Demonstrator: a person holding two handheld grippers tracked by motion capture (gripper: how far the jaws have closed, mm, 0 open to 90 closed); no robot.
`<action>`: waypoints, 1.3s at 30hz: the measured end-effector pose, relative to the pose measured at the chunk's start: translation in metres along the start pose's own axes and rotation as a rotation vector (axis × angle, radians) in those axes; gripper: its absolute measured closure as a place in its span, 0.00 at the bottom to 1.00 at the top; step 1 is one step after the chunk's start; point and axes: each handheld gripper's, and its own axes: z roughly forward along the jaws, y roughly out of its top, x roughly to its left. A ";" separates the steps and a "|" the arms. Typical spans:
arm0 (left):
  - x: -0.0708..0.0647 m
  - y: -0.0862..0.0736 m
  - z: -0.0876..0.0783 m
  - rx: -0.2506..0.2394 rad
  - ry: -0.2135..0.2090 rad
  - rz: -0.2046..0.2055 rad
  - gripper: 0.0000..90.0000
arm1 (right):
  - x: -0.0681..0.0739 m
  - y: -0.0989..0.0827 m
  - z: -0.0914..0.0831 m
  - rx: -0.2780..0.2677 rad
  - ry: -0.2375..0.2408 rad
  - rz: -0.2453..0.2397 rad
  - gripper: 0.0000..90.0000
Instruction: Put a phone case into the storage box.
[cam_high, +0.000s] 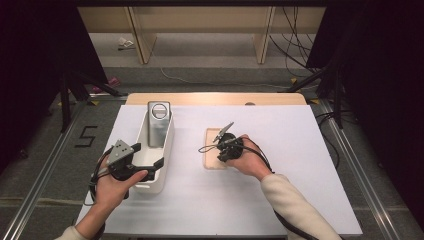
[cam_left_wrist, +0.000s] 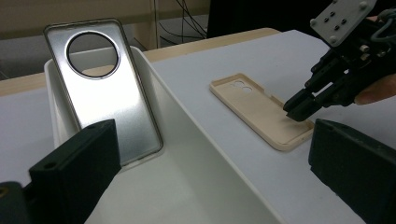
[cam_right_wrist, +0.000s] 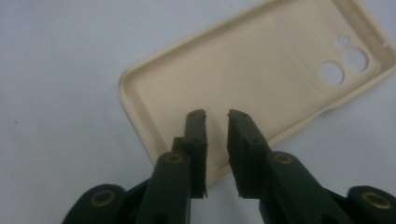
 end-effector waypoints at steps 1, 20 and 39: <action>0.000 0.000 0.000 0.001 -0.001 0.001 0.02 | 0.001 0.001 -0.003 -0.011 0.000 -0.030 0.79; -0.002 0.001 0.000 -0.002 -0.004 0.006 0.02 | 0.035 0.020 0.005 0.194 -0.046 -0.373 0.50; -0.002 0.001 0.000 0.000 -0.006 0.008 0.02 | 0.042 0.027 0.013 0.265 -0.037 -0.443 0.74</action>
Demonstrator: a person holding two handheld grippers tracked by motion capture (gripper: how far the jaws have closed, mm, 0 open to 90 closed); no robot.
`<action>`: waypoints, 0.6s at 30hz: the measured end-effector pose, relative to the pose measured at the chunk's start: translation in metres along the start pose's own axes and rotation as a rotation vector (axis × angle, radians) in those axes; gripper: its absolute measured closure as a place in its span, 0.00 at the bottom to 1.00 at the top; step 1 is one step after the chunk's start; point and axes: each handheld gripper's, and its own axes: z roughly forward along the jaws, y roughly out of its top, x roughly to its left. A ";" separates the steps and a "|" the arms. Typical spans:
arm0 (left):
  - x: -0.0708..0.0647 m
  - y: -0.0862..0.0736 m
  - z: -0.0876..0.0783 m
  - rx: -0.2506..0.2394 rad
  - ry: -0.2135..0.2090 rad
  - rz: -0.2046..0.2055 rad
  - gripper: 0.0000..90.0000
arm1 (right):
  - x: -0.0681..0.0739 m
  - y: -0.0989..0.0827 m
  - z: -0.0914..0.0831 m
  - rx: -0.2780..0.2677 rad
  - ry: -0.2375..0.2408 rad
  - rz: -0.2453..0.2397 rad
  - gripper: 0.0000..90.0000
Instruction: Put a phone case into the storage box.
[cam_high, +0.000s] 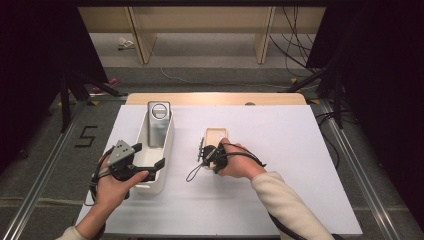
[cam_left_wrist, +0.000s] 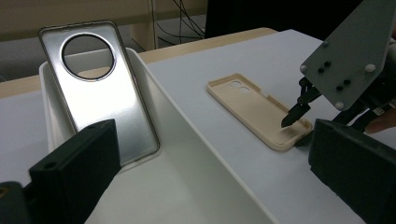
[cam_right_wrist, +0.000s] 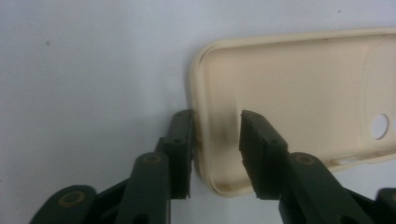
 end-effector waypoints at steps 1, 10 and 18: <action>0.000 0.000 0.000 0.000 0.000 -0.001 0.02 | 0.000 0.000 0.000 0.005 0.004 -0.002 0.76; 0.000 0.000 0.000 0.001 0.000 0.000 0.02 | 0.003 0.002 0.000 0.017 0.026 -0.021 0.89; 0.000 0.000 0.000 0.001 0.000 0.000 0.02 | 0.006 0.004 -0.001 0.028 0.009 -0.053 0.94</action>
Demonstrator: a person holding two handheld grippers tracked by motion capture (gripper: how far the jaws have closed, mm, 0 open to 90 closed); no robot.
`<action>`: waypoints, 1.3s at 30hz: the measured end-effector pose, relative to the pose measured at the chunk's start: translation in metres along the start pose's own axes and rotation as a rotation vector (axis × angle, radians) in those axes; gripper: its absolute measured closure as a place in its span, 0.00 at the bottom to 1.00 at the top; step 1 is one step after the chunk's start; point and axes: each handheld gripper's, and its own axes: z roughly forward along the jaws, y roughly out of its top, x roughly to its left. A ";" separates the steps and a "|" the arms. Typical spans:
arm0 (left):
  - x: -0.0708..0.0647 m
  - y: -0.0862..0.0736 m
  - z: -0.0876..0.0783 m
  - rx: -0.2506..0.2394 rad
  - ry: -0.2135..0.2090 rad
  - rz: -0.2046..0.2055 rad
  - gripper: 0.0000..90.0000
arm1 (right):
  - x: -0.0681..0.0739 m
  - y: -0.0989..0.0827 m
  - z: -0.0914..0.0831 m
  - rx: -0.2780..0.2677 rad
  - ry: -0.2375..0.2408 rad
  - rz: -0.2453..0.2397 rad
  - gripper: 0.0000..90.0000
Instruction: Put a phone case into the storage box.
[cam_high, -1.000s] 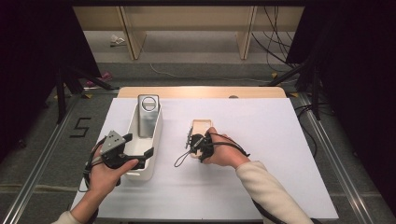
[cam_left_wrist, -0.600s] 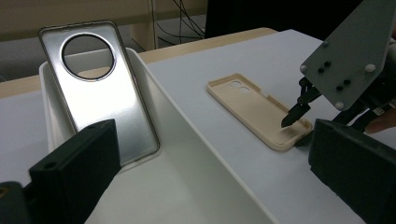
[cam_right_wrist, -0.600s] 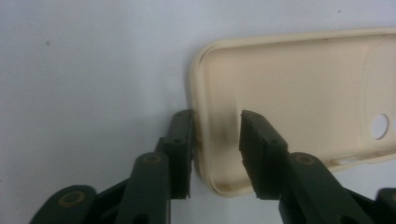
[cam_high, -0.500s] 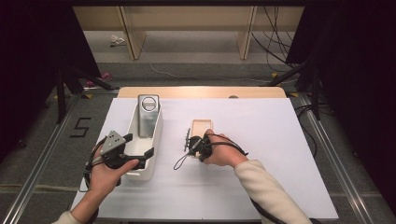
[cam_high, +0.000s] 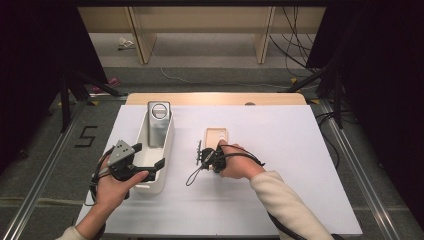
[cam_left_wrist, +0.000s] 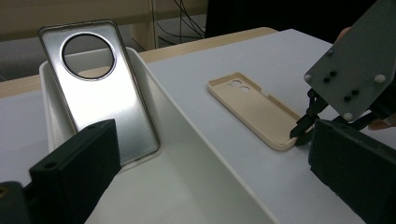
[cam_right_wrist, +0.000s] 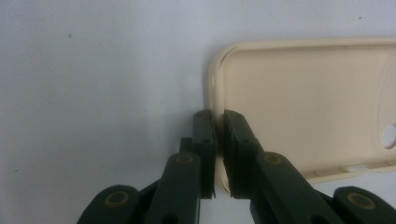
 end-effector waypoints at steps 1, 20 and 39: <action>0.000 0.000 0.000 0.000 0.000 0.001 0.02 | 0.000 0.000 0.000 0.005 -0.001 -0.004 0.94; 0.000 0.000 0.000 0.000 0.000 0.001 0.02 | 0.003 -0.017 -0.011 -0.128 0.006 0.017 0.96; -0.002 0.000 0.001 0.002 0.000 0.003 0.02 | 0.014 -0.067 -0.048 -0.421 0.073 0.125 0.97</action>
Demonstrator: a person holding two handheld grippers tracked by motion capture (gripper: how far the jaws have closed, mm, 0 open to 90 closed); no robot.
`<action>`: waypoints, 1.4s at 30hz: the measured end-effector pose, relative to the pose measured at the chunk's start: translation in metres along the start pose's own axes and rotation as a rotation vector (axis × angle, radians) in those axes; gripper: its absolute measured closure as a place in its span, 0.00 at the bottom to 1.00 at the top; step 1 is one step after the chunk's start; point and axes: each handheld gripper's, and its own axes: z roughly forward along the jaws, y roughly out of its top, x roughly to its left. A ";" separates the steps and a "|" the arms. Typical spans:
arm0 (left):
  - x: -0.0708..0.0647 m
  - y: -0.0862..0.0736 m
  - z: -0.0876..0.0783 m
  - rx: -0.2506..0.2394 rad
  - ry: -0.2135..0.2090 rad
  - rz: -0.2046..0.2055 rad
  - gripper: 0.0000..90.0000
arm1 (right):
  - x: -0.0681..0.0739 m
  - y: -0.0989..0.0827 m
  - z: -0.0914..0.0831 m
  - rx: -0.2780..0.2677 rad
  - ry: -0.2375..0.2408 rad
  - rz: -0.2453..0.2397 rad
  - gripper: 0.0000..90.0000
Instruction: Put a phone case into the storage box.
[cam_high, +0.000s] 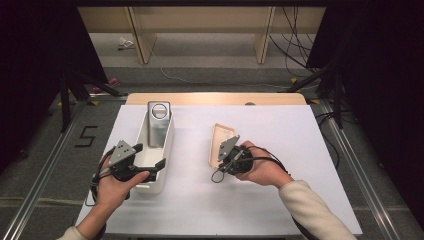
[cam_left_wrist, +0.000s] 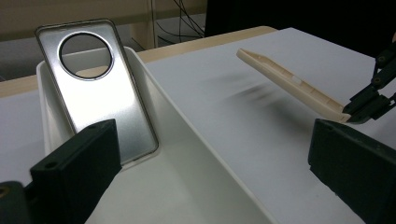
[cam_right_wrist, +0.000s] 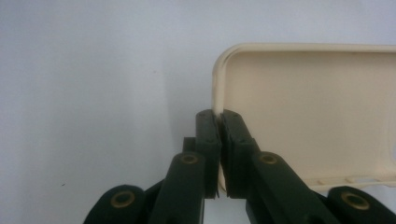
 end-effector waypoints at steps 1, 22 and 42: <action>0.000 0.000 0.000 0.000 0.000 0.000 0.02 | 0.000 -0.002 -0.002 -0.012 0.003 -0.004 0.97; -0.003 0.002 0.001 0.003 0.000 0.010 0.03 | 0.022 -0.033 -0.031 -0.082 0.016 0.005 0.97; -0.046 0.040 0.036 0.051 -0.094 0.086 0.09 | 0.050 -0.038 -0.039 -0.101 0.021 -0.027 0.97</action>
